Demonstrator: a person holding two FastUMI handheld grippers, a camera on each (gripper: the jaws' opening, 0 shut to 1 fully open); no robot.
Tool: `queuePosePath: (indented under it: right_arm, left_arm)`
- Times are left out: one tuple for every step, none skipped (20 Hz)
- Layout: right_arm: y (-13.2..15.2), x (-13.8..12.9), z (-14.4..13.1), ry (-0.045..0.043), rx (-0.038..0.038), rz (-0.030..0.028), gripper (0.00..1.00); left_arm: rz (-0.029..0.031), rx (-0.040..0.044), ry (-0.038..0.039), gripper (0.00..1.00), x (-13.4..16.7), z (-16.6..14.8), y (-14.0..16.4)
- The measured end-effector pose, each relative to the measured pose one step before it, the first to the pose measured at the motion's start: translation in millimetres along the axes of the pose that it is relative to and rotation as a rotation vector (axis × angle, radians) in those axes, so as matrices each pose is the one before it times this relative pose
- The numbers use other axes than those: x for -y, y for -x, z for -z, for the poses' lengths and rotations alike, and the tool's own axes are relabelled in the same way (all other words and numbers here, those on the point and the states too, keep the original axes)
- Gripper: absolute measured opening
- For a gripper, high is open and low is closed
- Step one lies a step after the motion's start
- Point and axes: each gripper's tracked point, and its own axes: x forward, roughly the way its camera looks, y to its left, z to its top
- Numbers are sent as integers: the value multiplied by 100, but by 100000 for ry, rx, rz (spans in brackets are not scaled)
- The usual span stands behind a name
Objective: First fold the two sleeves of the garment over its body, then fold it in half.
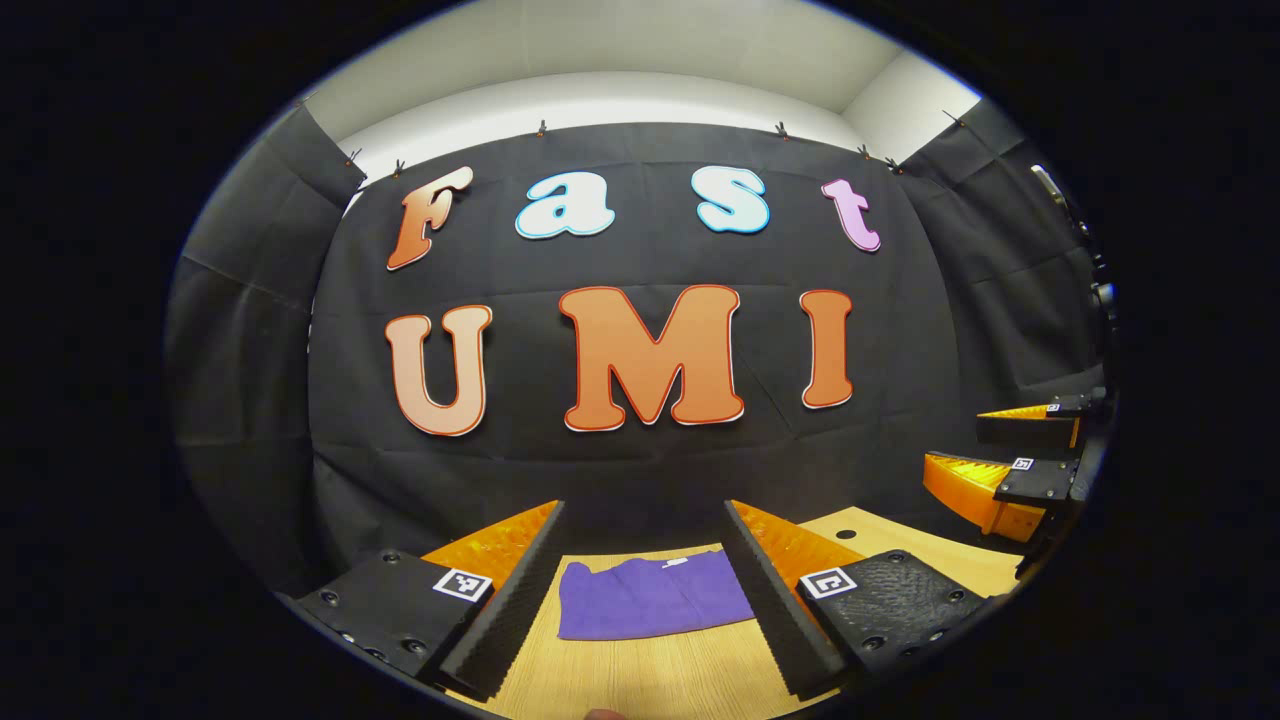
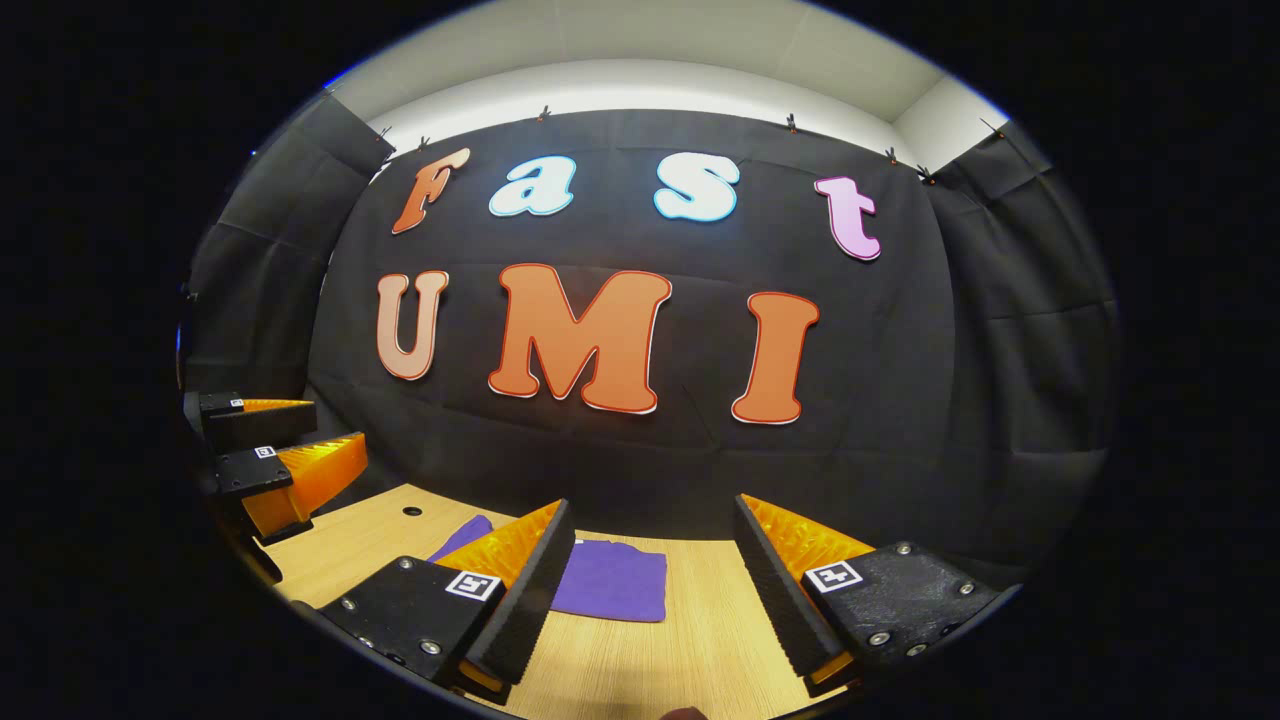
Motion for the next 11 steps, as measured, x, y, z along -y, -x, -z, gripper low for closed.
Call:
queuePosePath:
  right_arm:
    - [-59,-112,-178,-156,228,-269,95]
    - [130,-50,16,403,-50,65,95]
    - [-55,-119,-56,538,105,-324,95]
    - [-27,52,8,668,-168,311,95]
    - [14,0,-25,218,63,-92,95]
    - [42,-297,44,12,-257,-266,95]
    - [26,-60,-73,186,123,47,95]
    - [55,-188,-103,289,353,-375,95]
    - [-19,140,-61,630,193,405,95]
    - [22,-27,-56,-33,426,-183,100]
    - [118,-171,-86,-54,96,19,95]
  left_arm:
    - [-140,-78,438,96,-24,226,102]
    - [-199,274,194,100,-107,-142,197]
    - [-106,739,193,96,-77,-180,-40]
    - [-122,242,-17,100,-104,-146,45]
    - [-149,99,72,96,-233,132,56]
    - [20,-105,163,96,-62,60,89]
    - [-42,-210,241,96,-24,49,44]
    - [153,264,196,100,16,-71,106]
    - [-190,185,-143,96,-95,-123,84]
    - [-152,503,-269,96,-100,-279,38]
    - [-314,506,-16,96,-105,-60,-50]
